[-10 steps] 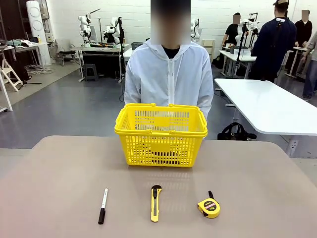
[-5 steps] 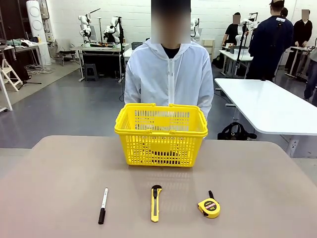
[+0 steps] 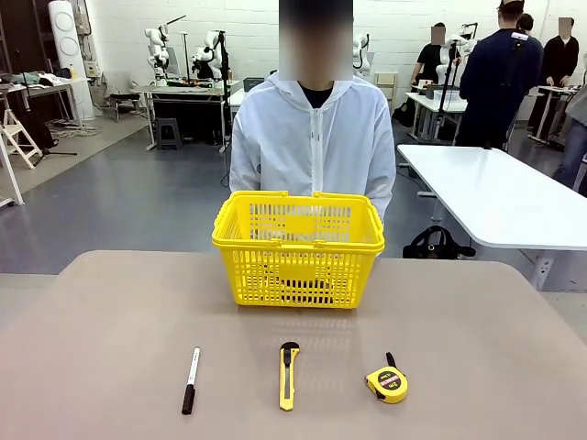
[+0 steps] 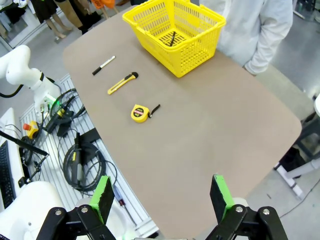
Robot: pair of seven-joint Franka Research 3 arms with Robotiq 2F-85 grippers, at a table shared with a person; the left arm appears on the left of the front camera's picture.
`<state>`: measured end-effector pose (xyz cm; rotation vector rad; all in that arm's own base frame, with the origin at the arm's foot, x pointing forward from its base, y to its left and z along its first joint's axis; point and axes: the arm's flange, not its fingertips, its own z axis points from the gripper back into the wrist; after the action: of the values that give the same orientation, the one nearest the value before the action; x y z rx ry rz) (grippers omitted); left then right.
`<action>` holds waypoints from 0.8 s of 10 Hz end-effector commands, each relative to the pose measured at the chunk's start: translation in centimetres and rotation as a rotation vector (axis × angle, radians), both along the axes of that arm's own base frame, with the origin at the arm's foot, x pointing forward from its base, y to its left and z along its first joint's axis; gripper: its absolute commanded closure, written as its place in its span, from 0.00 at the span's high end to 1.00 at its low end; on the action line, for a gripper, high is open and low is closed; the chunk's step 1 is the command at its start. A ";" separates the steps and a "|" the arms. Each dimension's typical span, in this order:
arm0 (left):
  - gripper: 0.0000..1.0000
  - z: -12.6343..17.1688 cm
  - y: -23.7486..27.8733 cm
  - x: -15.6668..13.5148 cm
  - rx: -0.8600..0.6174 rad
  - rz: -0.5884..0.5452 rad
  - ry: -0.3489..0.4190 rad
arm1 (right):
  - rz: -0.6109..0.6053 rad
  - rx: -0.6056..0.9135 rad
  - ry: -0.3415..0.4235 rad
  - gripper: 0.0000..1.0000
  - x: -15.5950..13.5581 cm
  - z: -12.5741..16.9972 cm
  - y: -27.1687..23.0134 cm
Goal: Place the items the person wants into the basket.
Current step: Pick up the item the person points to and place it in the Market Basket.
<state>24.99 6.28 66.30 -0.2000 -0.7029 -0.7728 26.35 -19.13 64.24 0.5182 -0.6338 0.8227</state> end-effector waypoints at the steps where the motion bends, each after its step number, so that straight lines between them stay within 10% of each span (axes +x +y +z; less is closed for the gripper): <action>1: 1.00 0.1 0.1 -0.1 0.000 -0.008 -0.007 | 0.012 0.029 -0.019 1.00 0.0 0.1 0.1; 8: 1.00 0.1 0.1 -0.1 0.000 -0.008 -0.007 | 0.012 0.029 -0.019 1.00 0.0 0.1 0.1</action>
<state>24.99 6.28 66.30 -0.1999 -0.7029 -0.7729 26.35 -19.13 64.24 0.5181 -0.6339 0.8230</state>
